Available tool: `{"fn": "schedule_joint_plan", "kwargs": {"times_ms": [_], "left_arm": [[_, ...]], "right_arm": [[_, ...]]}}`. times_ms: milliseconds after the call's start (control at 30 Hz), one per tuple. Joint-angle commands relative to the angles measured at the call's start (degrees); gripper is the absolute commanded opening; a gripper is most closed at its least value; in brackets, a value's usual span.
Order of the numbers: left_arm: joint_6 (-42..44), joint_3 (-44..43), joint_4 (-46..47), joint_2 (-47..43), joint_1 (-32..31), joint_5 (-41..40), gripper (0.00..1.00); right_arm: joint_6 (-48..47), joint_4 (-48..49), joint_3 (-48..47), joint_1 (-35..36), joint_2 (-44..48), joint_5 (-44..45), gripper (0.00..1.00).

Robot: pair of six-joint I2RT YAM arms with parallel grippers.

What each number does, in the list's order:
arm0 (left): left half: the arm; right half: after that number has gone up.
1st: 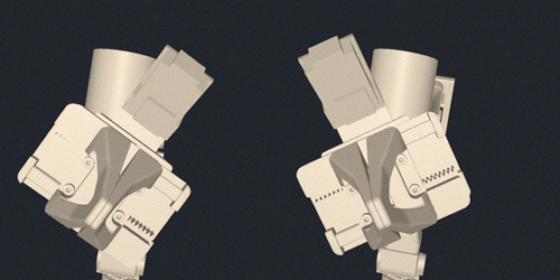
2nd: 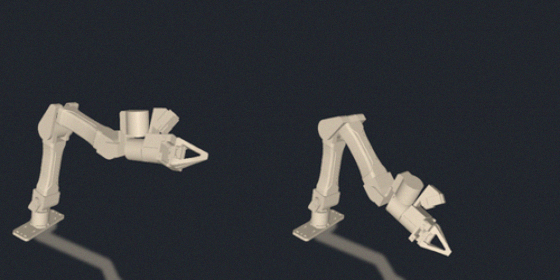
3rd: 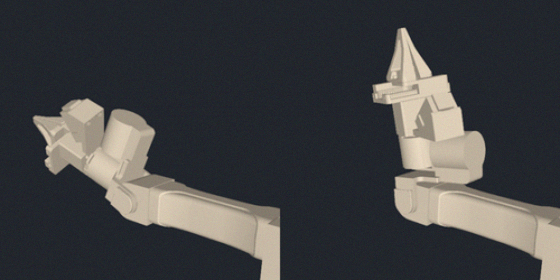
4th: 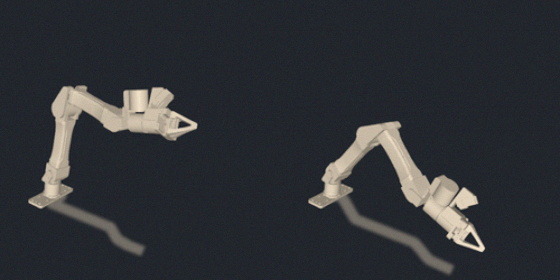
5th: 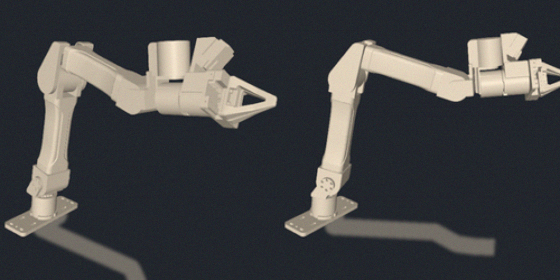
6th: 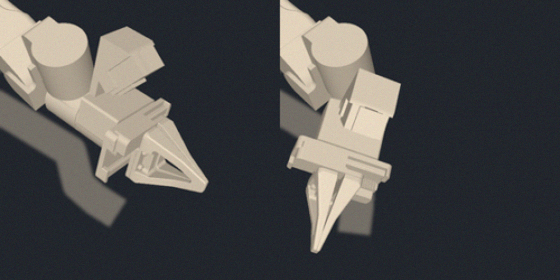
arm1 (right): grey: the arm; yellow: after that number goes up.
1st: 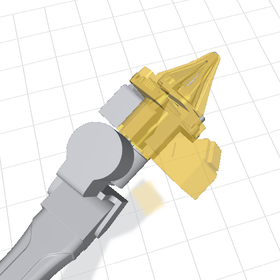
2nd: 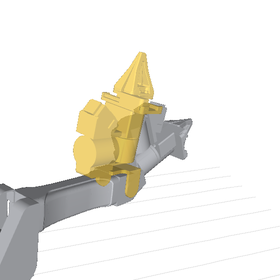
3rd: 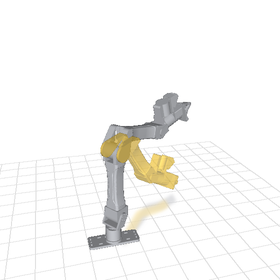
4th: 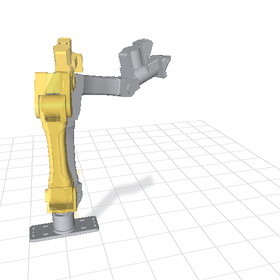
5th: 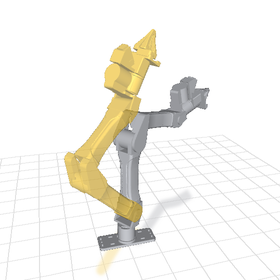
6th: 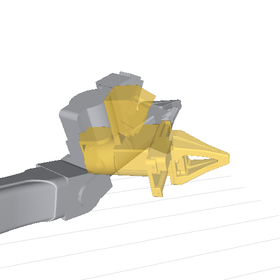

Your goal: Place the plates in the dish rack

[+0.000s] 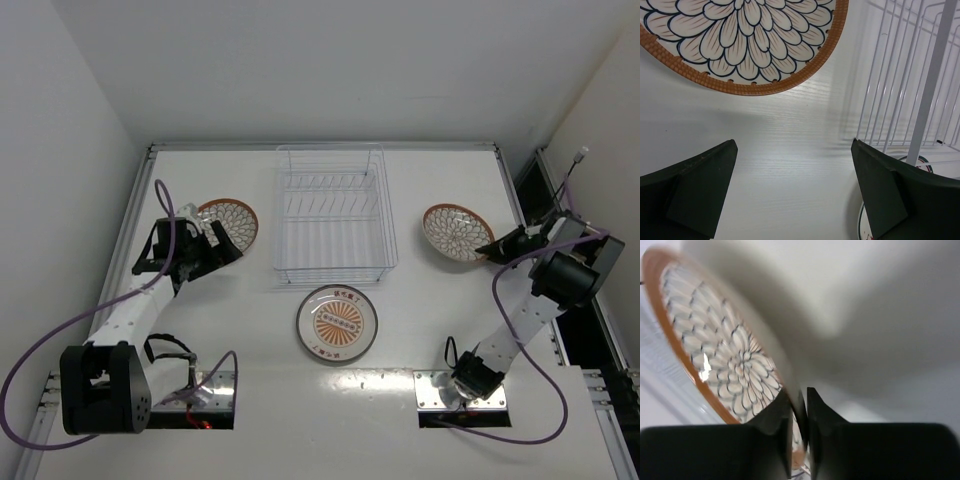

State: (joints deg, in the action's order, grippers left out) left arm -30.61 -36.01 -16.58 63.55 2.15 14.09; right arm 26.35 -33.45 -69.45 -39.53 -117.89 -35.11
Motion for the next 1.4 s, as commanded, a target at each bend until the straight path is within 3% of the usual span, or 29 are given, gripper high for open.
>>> {"fn": "schedule_joint_plan", "kwargs": {"times_ms": [0,167,300,433,600,733,933,1067,1367], "left_arm": [[0.7,-0.5,2.2,-0.1,-0.3,0.9,0.97],[0.7,-0.5,2.2,-0.1,-0.3,0.3,0.97],[0.7,-0.5,2.2,1.1,-0.3,0.3,0.97],[0.7,-0.5,2.2,1.6,-1.6,0.9,0.97],[0.7,-0.5,2.2,2.1,-2.9,0.9,0.97],[0.7,-0.5,2.2,2.1,-3.4,0.9,0.97],[0.7,-1.0,2.2,2.1,-3.4,0.9,0.97],[0.7,-1.0,2.2,2.1,-3.9,0.4,0.97],[0.7,-1.0,2.2,2.6,-3.9,0.4,0.97]], "right_arm": [[-0.8,1.1,-2.4,0.5,-1.9,0.9,0.00],[-0.4,0.6,-0.4,0.5,9.0,5.2,0.00],[2.5,-1.1,-4.5,3.0,18.7,8.8,0.00],[6.1,-1.7,-10.7,10.1,25.8,14.7,0.00],[8.5,-3.9,-21.0,22.2,29.5,28.7,0.00],[7.1,-7.5,-29.4,37.7,27.0,43.8,0.00],[3.3,-18.3,-49.9,51.1,12.6,61.8,0.00],[2.0,-20.8,-56.6,53.9,6.5,67.3,0.00],[0.6,-20.2,-58.8,58.5,0.6,75.5,0.00]]}}
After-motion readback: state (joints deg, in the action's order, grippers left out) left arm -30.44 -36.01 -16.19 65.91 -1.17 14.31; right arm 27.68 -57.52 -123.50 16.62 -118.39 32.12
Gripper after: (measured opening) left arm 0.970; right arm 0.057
